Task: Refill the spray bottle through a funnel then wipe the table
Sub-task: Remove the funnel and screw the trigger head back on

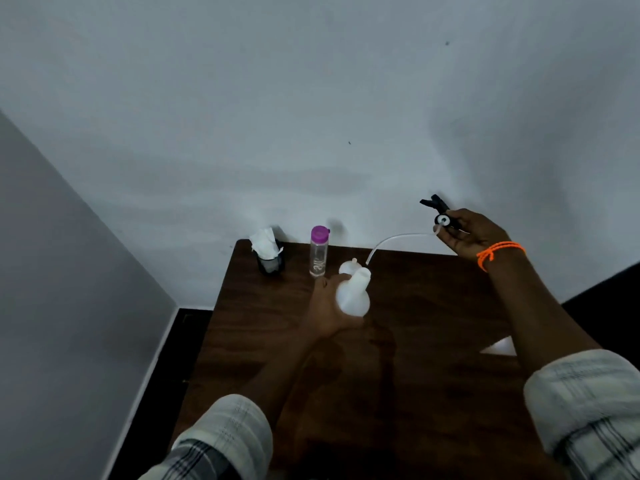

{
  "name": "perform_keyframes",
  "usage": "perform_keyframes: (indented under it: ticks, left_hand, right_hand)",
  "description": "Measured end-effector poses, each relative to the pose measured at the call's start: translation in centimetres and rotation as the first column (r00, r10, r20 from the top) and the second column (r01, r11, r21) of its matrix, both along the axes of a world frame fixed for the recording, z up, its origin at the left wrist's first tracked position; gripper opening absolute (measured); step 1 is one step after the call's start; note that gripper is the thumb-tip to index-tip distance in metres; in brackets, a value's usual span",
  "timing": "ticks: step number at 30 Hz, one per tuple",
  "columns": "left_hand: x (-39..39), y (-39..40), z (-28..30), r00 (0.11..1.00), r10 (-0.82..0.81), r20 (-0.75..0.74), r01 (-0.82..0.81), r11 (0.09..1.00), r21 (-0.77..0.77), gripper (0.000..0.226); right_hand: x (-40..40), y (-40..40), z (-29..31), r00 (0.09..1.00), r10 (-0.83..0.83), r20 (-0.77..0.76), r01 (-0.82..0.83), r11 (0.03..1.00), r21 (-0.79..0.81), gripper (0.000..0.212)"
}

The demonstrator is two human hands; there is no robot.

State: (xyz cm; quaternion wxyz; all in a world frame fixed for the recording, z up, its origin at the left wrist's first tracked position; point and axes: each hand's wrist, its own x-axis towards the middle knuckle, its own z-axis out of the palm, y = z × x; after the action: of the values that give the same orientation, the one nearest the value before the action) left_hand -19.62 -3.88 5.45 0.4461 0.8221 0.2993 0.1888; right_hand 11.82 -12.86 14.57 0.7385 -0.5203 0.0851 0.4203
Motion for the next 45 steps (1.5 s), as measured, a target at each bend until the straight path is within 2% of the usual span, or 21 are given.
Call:
perform_keyframes:
  ticks: [2, 5, 12, 16, 18, 24, 30, 33, 38, 45]
  left_hand:
    - [-0.2, 0.7, -0.7, 1.000, 0.016, -0.009, -0.016, 1.000, -0.005, 0.080]
    - [-0.2, 0.8, -1.4, 1.000, 0.011, -0.018, -0.011, 1.000, -0.006, 0.090]
    - [-0.6, 0.4, -0.6, 0.998, -0.009, 0.054, 0.007, 0.999, 0.038, 0.083]
    - [-0.5, 0.6, -0.4, 0.999, -0.017, 0.041, 0.013, 0.996, 0.088, 0.079]
    - [-0.3, 0.9, -0.5, 1.000, -0.009, 0.010, 0.008, 0.995, 0.099, 0.085]
    - [0.6, 1.2, -0.8, 0.999, 0.039, 0.029, -0.041, 0.997, 0.069, 0.087]
    - [1.6, 1.4, -0.3, 0.996, 0.085, 0.034, -0.087, 0.994, 0.064, 0.090]
    - [2.1, 1.8, 0.1, 0.997, 0.072, 0.036, -0.075, 0.992, 0.097, 0.091]
    - [2.6, 2.1, 0.5, 0.994, 0.070, 0.088, -0.080, 0.991, 0.111, 0.089]
    - [3.0, 2.2, 0.8, 0.986, 0.094, 0.136, -0.106, 0.991, 0.087, 0.088]
  right_hand:
    - [-0.3, 0.1, 0.5, 1.000, 0.002, 0.008, -0.002, 1.000, 0.006, 0.021]
    - [-0.8, 0.0, 1.0, 0.999, 0.027, 0.033, -0.026, 1.000, -0.005, 0.015]
    - [-1.9, -0.4, 0.9, 0.993, 0.067, 0.099, -0.061, 0.996, -0.063, 0.007]
    - [-2.8, -0.1, 0.9, 0.982, 0.111, 0.155, -0.098, 0.991, -0.088, 0.004]
    - [-3.3, 0.2, 1.2, 0.965, 0.140, 0.221, -0.120, 0.987, -0.103, 0.009]
    - [-6.9, 1.5, 3.2, 0.828, 0.067, 0.557, -0.074, 0.997, -0.010, 0.039]
    - [-11.4, 1.9, 4.4, 0.563, 0.141, 0.815, -0.141, 0.987, -0.073, 0.037]
    - [-12.6, 1.7, 3.9, 0.464, 0.208, 0.861, -0.174, 0.975, -0.141, 0.037]
    - [-13.4, 1.9, 2.3, 0.411, 0.270, 0.871, -0.187, 0.960, -0.210, 0.034]
    - [-14.0, 1.9, 0.5, 0.446, 0.334, 0.830, -0.192, 0.942, -0.275, 0.043]
